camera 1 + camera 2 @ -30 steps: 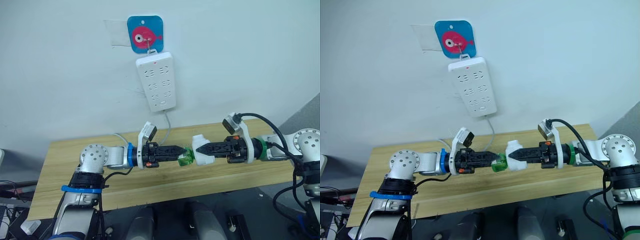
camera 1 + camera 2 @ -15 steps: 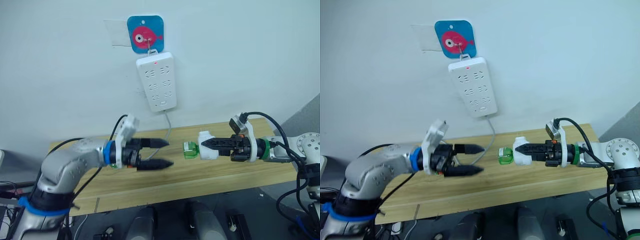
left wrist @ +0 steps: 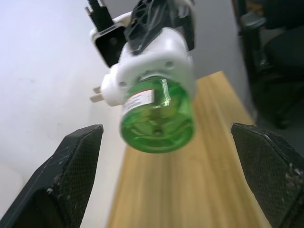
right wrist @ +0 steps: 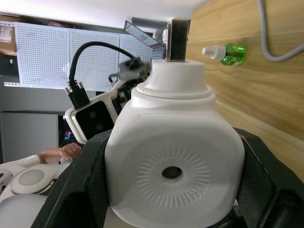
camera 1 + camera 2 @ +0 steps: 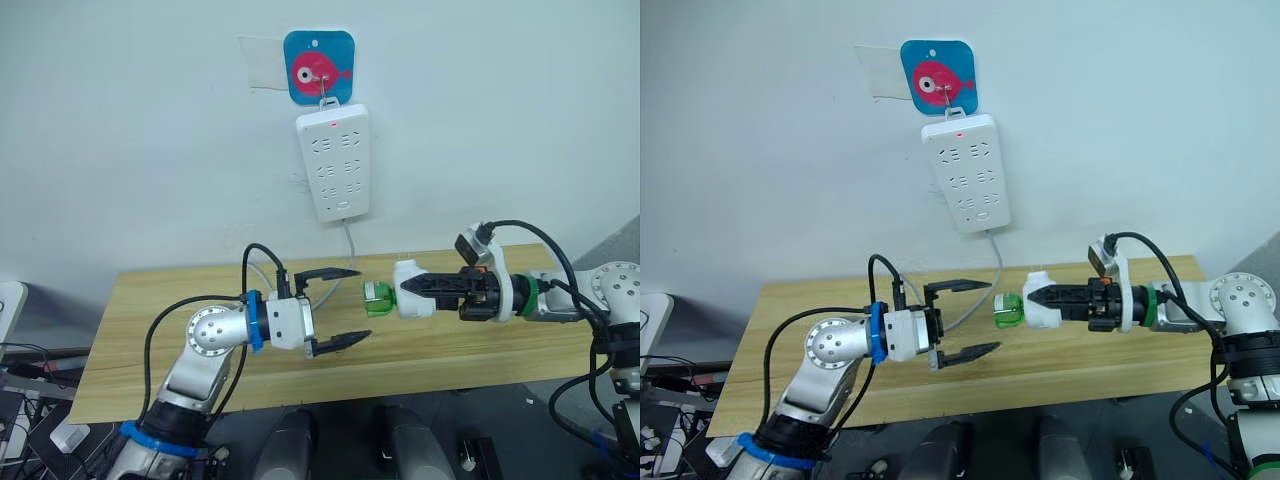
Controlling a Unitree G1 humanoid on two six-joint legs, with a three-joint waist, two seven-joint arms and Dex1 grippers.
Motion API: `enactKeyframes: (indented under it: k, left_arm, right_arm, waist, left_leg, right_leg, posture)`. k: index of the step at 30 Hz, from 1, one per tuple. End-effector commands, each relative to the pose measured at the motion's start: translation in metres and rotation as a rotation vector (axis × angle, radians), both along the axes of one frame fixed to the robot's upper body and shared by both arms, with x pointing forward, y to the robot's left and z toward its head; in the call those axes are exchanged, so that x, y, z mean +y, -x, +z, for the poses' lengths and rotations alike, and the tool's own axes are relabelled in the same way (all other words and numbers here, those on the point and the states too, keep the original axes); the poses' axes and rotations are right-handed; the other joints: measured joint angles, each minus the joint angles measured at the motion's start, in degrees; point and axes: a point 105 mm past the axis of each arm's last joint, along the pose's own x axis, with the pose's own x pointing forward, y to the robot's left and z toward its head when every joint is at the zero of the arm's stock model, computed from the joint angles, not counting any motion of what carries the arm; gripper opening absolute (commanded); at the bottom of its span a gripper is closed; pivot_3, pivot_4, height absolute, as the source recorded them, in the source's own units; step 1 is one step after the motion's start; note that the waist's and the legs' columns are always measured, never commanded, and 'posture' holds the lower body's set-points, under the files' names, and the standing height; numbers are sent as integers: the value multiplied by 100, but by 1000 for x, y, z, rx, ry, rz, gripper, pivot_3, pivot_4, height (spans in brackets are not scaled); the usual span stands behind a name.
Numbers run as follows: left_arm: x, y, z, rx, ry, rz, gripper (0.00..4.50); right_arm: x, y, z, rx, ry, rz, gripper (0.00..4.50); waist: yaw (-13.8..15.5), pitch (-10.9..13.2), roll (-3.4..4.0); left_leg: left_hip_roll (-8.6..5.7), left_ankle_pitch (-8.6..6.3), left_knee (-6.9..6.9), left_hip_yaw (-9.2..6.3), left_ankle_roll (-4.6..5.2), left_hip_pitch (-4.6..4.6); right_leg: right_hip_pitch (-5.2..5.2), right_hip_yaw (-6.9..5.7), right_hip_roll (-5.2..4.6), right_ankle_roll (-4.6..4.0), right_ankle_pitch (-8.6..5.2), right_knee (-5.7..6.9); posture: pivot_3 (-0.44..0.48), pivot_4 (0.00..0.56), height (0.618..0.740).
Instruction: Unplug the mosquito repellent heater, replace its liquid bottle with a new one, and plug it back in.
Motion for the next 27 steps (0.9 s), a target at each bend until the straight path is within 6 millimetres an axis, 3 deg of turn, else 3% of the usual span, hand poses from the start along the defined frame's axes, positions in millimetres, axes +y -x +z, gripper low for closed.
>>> enactKeyframes:
  k: [1,7,10,15,19,22,27]
  left_arm:
    - [-8,-2,8,-81,42,-7,4500]
    - [-12,1,13,-97,98,-36,4500]
    - [-12,3,12,-90,97,-46,3893]
    - [-12,2,10,-79,100,-49,2342]
    - [-13,5,10,-65,97,-71,2302]
    - [-9,-5,10,258,171,-47,2302]
    - [1,3,10,948,208,-146,2302]
  right_arm:
    - [6,4,18,-42,-50,40,2994]
    - [8,4,19,-51,-52,43,2994]
    - [8,3,19,-51,-53,41,2994]
    - [9,3,21,-55,-56,42,2994]
    - [9,5,20,-55,-55,53,2994]
    - [9,9,20,-57,-45,73,2994]
    - [6,21,16,-94,33,143,2994]
  waist:
    - [-4,0,0]
    - [-36,0,0]
    - [-39,0,0]
    - [-44,0,0]
    - [-71,0,0]
    - [-97,0,0]
    - [-186,1,-1]
  left_leg:
    - [0,0,1,1,0,0]
    - [1,0,2,2,1,2]
    - [2,0,3,1,1,3]
    - [2,0,4,1,1,3]
    - [2,0,4,-1,1,2]
    - [2,0,4,-2,1,2]
    - [3,0,8,-21,1,-2]
  right_leg:
    - [0,1,0,1,1,1]
    - [0,1,6,2,1,3]
    - [0,1,9,2,1,4]
    - [0,1,10,3,1,4]
    - [0,1,11,3,1,4]
    - [1,1,11,3,1,6]
    - [1,-7,18,32,-17,8]
  posture:
    - [-22,212,740]
    - [-32,215,740]
    - [-32,215,740]
    - [-38,218,740]
    - [-38,218,740]
    - [-38,219,740]
    - [-38,219,740]
